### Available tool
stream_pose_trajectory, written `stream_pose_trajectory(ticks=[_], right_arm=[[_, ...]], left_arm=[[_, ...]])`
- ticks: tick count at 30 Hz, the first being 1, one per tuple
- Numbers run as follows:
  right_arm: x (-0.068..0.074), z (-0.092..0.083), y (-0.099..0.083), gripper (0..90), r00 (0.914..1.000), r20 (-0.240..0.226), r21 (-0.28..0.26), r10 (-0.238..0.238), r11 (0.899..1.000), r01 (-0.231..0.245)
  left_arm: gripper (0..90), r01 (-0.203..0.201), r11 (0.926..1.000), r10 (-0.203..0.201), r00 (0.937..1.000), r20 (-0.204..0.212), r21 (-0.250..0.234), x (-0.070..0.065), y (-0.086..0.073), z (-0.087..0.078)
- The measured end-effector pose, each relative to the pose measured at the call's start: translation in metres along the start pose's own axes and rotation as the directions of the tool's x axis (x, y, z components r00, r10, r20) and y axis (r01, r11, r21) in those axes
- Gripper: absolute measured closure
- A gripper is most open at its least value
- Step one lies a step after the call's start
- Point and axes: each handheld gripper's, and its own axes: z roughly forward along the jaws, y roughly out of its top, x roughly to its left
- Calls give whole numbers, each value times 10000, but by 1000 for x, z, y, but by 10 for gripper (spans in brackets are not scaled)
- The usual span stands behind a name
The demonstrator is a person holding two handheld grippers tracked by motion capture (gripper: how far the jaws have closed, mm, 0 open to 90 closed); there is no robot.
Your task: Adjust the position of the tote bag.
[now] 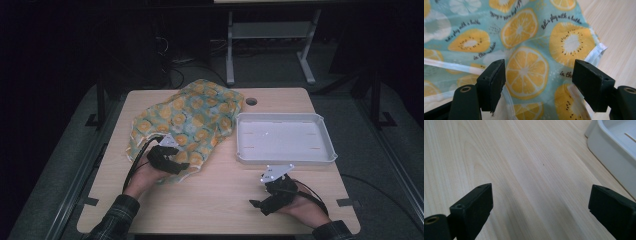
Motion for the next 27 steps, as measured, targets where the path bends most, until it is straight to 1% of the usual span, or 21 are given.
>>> stream_pose_trajectory(ticks=[1,3,5,6,7,8,9,10,11,12,15,16,17,18,21,22,23,27], right_arm=[[0,0,0,49,10000,0,3,-4,10000,4],[0,0,0,49,10000,-5,-5,1,10000,-1],[0,0,0,49,10000,-10,-2,4,10000,-4],[0,0,0,49,10000,-8,-2,-6,10000,6],[0,0,0,49,10000,-9,5,-4,10000,4],[0,0,0,49,10000,-9,5,-4,10000,4],[0,0,0,50,10000,-26,-2,4,10000,-4],[0,0,0,50,10000,-30,16,7,10000,-7],[0,0,0,50,10000,-36,28,-1,10000,1],[0,0,0,50,10000,-36,28,-1,10000,1],[0,0,0,52,10000,-13,41,-4,10000,4],[1,1,0,52,10000,-13,43,7,10000,-7],[1,0,0,52,10000,-14,44,13,10000,-13],[0,1,0,52,10000,-20,34,4,10000,-4],[0,0,0,52,10000,-4,13,24,10000,-24],[0,-1,0,53,10000,1,22,-2,10000,2],[0,-1,0,53,10000,1,22,-2,10000,2],[0,-1,-1,52,10000,14,-29,25,10000,-25]], left_arm=[[262,-93,9999,93,10000,-35,123,0,0,2],[263,-129,9993,130,9999,-32,352,-1,-2,5],[272,-140,9989,143,9999,-64,442,-2,-3,9],[292,-133,9988,134,9999,-28,478,-1,-3,9],[323,-98,9993,98,9999,24,359,-1,-4,9],[323,-53,9994,51,10000,77,333,-1,-5,8],[359,-59,9995,57,10000,57,324,0,-5,7],[419,-30,9995,27,10000,94,316,0,-5,7],[549,8,9996,-9,10000,45,276,1,-5,6],[549,86,9995,-88,9999,67,288,2,-5,5],[759,-2,9996,-4,9998,221,286,2,-5,4],[816,14,9996,-23,9995,310,291,1,-4,5],[848,11,9995,-22,9994,342,318,1,-4,5],[868,-2,9992,-12,9994,352,409,0,-3,5],[892,42,9990,-56,9995,312,440,0,-2,5],[893,133,9989,-146,9995,296,451,0,-3,4],[893,109,9988,-123,9995,284,468,1,-3,3],[895,279,9990,-293,9989,375,352,4,-7,-3]])
